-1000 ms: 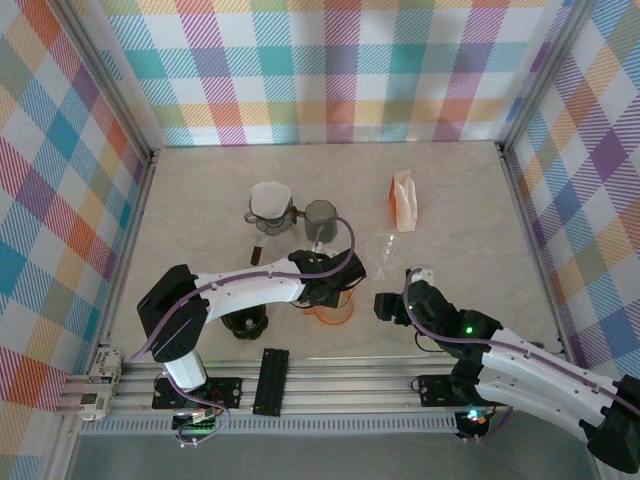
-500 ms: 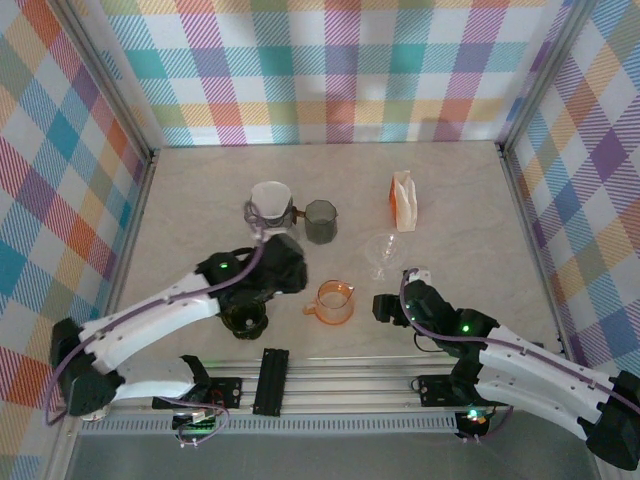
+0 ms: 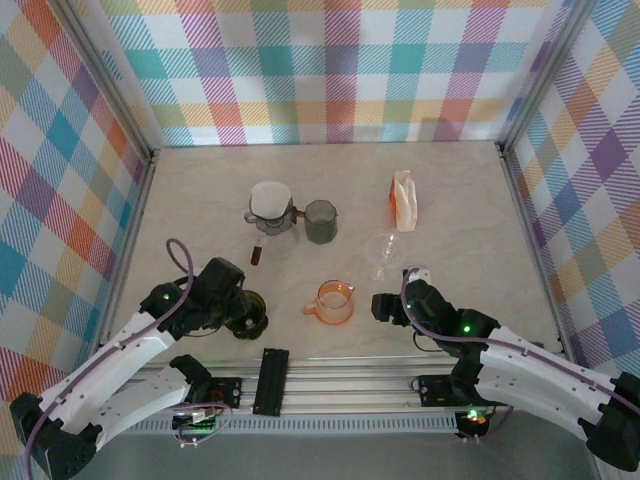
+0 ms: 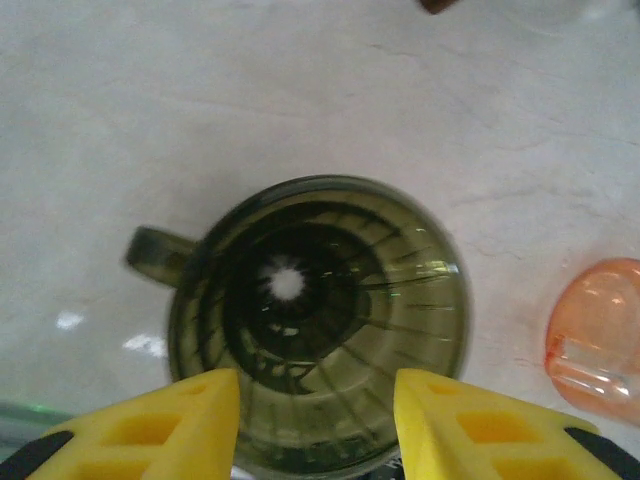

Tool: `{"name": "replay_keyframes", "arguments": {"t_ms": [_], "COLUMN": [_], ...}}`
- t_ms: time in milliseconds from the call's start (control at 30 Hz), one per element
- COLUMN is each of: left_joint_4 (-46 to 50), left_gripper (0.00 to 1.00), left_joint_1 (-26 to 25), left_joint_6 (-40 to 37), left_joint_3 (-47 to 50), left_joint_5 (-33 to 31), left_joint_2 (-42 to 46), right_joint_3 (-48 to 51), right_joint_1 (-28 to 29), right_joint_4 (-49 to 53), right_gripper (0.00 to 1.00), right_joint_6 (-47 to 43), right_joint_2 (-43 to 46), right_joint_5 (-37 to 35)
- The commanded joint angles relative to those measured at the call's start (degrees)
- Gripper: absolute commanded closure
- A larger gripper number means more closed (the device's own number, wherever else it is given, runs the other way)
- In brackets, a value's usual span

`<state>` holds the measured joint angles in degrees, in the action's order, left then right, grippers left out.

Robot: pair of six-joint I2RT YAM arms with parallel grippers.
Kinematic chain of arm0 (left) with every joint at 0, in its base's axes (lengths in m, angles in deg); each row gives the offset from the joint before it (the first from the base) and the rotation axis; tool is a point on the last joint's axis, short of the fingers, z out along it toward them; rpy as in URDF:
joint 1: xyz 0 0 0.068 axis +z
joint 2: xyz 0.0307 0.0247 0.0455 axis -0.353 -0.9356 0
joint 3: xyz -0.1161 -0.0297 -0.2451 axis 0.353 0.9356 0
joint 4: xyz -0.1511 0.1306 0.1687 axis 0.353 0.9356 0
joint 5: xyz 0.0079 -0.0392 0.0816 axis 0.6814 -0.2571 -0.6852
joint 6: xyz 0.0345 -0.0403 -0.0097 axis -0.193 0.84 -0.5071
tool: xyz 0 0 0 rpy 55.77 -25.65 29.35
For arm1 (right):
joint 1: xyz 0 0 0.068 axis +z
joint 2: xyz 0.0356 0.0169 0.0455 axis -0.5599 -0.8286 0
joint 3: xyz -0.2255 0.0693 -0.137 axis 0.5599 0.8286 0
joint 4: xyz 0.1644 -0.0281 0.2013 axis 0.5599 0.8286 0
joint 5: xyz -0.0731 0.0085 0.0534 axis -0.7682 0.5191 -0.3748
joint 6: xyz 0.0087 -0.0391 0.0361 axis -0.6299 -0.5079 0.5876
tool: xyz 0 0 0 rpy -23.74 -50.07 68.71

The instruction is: Place the coffee filter in the dripper

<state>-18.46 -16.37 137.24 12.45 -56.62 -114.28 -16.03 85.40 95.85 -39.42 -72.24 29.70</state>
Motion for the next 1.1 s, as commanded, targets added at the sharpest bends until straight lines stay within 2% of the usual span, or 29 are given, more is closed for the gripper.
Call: {"name": "replay_keyframes", "arguments": {"t_ms": [0,200,533,867,1067], "left_joint_4": [6.0,5.7,1.6,-3.8,-4.3], "left_gripper": [0.56,0.56,0.59,0.78,0.92], "left_joint_1": [1.0,1.1,1.1,1.2,1.3], "left_joint_6": [6.4,9.0,8.3,6.8,5.6], "left_joint_3": [0.4,2.8,6.7,8.0,8.1], "left_joint_5": [-1.1,0.2,0.7,-0.6,-0.7], "left_joint_2": [2.0,2.6,-0.9,-5.8,-5.4], "right_joint_3": [0.3,0.7,0.6,0.6,0.6], "right_joint_1": [-0.2,-0.2,-0.2,-0.2,-0.1], "right_joint_4": [0.1,0.2,0.1,0.7,0.8], "right_gripper": [0.13,0.12,0.12,0.12,0.12], "right_joint_6": [0.6,0.7,0.6,0.8,1.0], "right_joint_2": [1.6,2.5,2.6,2.6,3.0], "right_joint_5": [-0.1,-0.6,-0.9,-0.9,-1.1]}}
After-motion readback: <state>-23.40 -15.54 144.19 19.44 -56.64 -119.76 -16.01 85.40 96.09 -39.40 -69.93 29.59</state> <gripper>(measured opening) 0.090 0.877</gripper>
